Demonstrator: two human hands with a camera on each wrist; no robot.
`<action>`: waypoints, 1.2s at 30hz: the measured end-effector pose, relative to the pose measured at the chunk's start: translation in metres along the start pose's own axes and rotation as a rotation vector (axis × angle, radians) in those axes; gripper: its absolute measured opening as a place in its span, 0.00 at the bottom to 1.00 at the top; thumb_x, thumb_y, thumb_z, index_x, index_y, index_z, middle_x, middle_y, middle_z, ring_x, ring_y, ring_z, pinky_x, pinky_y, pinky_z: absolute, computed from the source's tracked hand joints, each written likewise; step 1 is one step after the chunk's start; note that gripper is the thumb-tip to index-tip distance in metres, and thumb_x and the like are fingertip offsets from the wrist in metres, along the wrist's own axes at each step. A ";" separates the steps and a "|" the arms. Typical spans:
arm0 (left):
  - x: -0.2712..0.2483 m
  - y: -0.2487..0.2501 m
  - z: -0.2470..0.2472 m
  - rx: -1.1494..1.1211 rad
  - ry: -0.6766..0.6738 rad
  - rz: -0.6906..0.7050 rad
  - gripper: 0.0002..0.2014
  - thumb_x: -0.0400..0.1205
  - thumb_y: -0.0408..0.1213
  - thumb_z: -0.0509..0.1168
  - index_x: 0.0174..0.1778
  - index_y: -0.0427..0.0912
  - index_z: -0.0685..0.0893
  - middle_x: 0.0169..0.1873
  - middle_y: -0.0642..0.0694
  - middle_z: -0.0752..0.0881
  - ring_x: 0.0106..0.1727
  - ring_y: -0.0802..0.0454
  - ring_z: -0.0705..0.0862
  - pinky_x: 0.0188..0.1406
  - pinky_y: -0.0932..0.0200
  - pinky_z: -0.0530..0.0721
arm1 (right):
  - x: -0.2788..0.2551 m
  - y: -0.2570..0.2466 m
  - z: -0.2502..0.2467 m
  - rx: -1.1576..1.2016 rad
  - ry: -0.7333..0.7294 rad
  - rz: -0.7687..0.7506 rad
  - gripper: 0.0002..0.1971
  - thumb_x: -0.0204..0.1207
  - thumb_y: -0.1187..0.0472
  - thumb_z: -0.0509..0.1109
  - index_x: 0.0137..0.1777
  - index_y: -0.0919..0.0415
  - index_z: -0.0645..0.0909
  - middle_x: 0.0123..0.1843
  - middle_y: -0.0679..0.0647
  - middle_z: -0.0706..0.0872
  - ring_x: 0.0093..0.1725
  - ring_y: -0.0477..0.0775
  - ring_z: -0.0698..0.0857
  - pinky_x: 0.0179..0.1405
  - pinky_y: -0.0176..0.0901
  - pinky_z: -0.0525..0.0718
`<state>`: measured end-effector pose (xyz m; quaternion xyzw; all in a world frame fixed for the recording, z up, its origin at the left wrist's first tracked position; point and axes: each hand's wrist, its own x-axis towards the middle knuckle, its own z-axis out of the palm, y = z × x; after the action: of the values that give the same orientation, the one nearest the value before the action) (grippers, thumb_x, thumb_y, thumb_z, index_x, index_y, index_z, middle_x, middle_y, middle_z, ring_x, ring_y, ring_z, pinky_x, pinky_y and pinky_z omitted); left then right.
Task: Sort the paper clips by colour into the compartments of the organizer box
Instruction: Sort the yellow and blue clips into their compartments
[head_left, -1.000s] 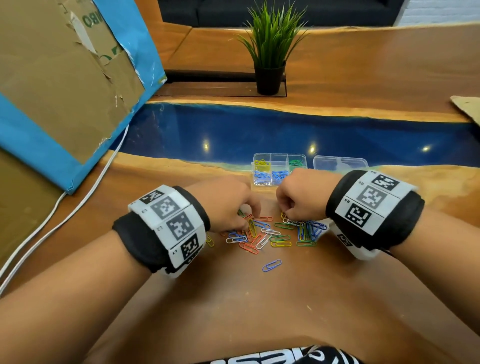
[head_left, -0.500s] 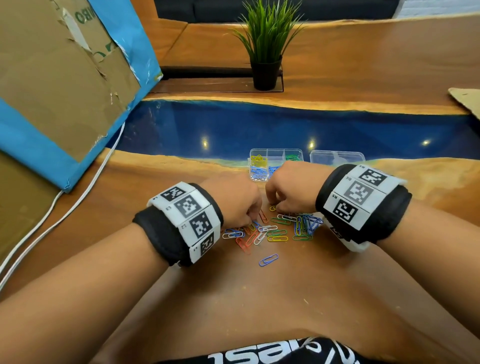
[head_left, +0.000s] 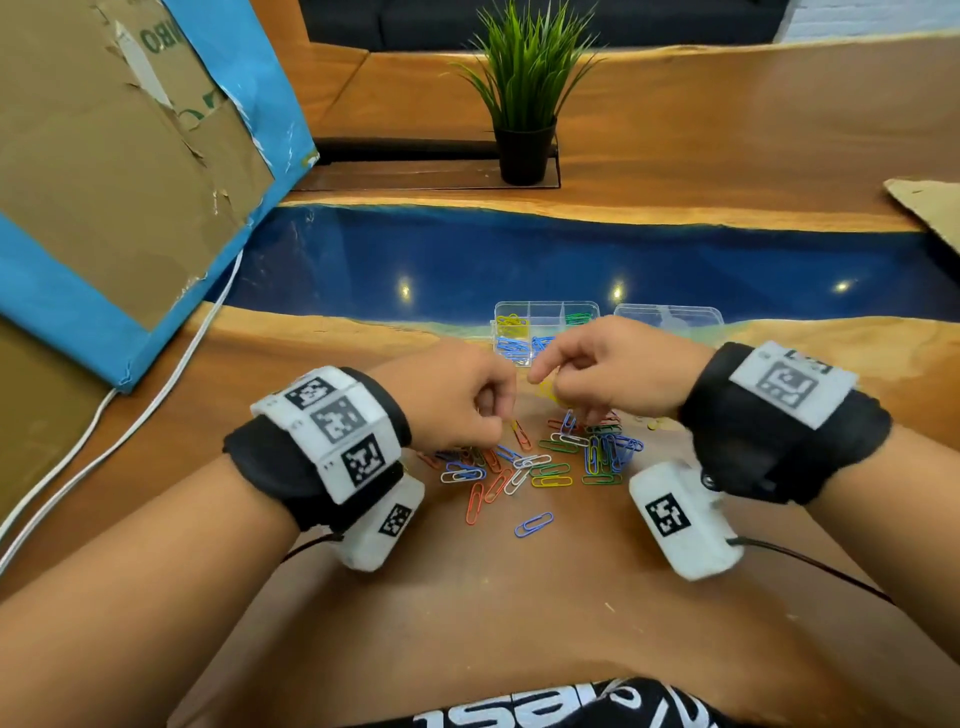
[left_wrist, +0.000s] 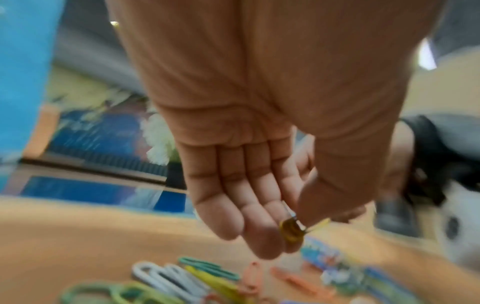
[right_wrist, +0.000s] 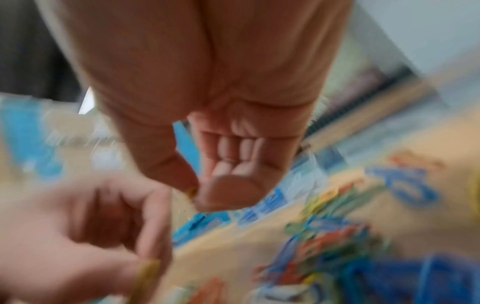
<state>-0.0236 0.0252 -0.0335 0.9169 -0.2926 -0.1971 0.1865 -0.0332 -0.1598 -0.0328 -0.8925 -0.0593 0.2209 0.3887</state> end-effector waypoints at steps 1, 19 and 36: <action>-0.002 -0.002 -0.001 -0.114 0.004 -0.021 0.07 0.73 0.29 0.67 0.41 0.46 0.83 0.30 0.52 0.85 0.31 0.55 0.80 0.41 0.55 0.84 | -0.002 0.002 -0.002 0.154 -0.023 0.065 0.12 0.76 0.71 0.60 0.49 0.60 0.85 0.26 0.53 0.78 0.29 0.54 0.79 0.31 0.41 0.81; -0.010 -0.026 -0.007 0.100 0.028 -0.179 0.04 0.76 0.41 0.70 0.45 0.50 0.86 0.23 0.54 0.75 0.24 0.63 0.74 0.23 0.70 0.68 | -0.024 -0.014 0.034 -0.810 -0.109 -0.102 0.09 0.75 0.59 0.67 0.48 0.63 0.85 0.48 0.59 0.87 0.49 0.59 0.85 0.44 0.43 0.83; 0.006 -0.011 -0.008 0.297 -0.011 -0.076 0.04 0.75 0.43 0.66 0.39 0.50 0.85 0.25 0.57 0.74 0.34 0.57 0.75 0.36 0.62 0.72 | -0.016 0.003 0.010 0.375 -0.301 0.142 0.02 0.60 0.60 0.58 0.30 0.58 0.70 0.26 0.53 0.72 0.21 0.49 0.67 0.20 0.35 0.65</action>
<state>-0.0106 0.0316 -0.0332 0.9438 -0.2844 -0.1636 0.0396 -0.0520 -0.1590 -0.0355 -0.7639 -0.0115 0.3851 0.5178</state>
